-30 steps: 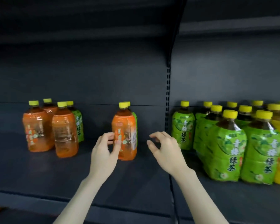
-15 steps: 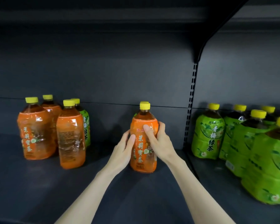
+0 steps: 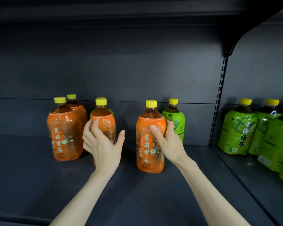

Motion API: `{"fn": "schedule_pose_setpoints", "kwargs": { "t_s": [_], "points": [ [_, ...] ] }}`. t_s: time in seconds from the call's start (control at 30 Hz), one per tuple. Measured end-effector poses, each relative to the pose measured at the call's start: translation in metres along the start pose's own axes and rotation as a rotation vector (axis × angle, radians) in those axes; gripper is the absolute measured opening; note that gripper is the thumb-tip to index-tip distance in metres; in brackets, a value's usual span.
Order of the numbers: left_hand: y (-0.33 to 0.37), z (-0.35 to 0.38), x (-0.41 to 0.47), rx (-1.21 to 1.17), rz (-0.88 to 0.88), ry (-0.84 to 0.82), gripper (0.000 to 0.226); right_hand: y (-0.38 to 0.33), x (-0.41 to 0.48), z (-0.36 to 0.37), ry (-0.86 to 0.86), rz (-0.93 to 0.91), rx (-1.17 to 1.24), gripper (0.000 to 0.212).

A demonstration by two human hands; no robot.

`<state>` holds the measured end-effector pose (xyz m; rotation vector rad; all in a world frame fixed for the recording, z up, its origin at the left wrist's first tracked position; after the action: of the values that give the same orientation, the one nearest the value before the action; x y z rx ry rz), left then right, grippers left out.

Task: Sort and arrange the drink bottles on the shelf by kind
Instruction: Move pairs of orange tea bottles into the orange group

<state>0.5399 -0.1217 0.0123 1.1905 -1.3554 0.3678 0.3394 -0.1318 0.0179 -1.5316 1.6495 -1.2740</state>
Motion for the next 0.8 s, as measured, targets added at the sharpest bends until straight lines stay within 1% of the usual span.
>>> {"fn": "schedule_pose_setpoints", "kwargs": {
  "t_s": [0.07,0.13,0.2,0.27,0.37,0.43,0.5,0.57,0.63,0.7,0.77,0.8],
  "points": [
    [-0.019,0.004,0.007,-0.039,-0.129,-0.047,0.099,-0.002,-0.005,0.005,0.023,0.015,0.034,0.07],
    [-0.032,0.011,0.012,-0.119,-0.255,-0.124,0.107,-0.002,-0.009,0.007,0.023,0.053,0.106,0.076],
    [-0.036,0.015,0.014,-0.15,-0.287,-0.161,0.104,-0.003,-0.012,0.008,0.017,0.076,0.154,0.066],
    [-0.038,0.013,0.016,-0.221,-0.262,-0.192,0.1,-0.004,-0.013,0.007,0.015,0.077,0.155,0.055],
    [-0.034,0.001,0.012,-0.476,-0.203,-0.334,0.094,-0.006,-0.019,0.001,0.002,0.069,0.174,0.043],
    [-0.024,-0.008,0.005,-0.649,-0.195,-0.466,0.087,-0.004,-0.025,-0.007,0.0,0.071,0.207,0.042],
    [-0.013,-0.012,-0.006,-0.768,-0.227,-0.553,0.087,0.001,-0.032,-0.016,0.033,0.067,0.235,0.054],
    [-0.004,-0.012,-0.015,-0.816,-0.295,-0.517,0.1,0.007,-0.039,-0.02,0.044,0.084,0.293,0.067],
    [0.003,-0.01,-0.021,-0.769,-0.366,-0.451,0.108,0.013,-0.043,-0.014,-0.017,0.16,0.388,0.075],
    [0.008,-0.008,-0.025,-0.727,-0.401,-0.396,0.1,0.016,-0.046,-0.003,-0.062,0.241,0.455,0.082],
    [0.013,-0.007,-0.028,-0.709,-0.394,-0.352,0.087,0.017,-0.047,0.002,-0.019,0.253,0.492,0.087],
    [0.015,-0.007,-0.03,-0.711,-0.391,-0.335,0.082,0.016,-0.05,0.002,0.02,0.246,0.512,0.086]
  ]
}}
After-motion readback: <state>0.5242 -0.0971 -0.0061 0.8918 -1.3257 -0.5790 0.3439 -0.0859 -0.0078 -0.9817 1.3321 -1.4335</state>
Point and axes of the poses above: each hand's wrist, its own x-axis towards the middle knuckle, its own z-axis out of the palm, y = z × x, the point moved 4 cm from there along x, towards the middle knuckle, and after that the axes turned 13 degrees about z, right-handed, at the moved point
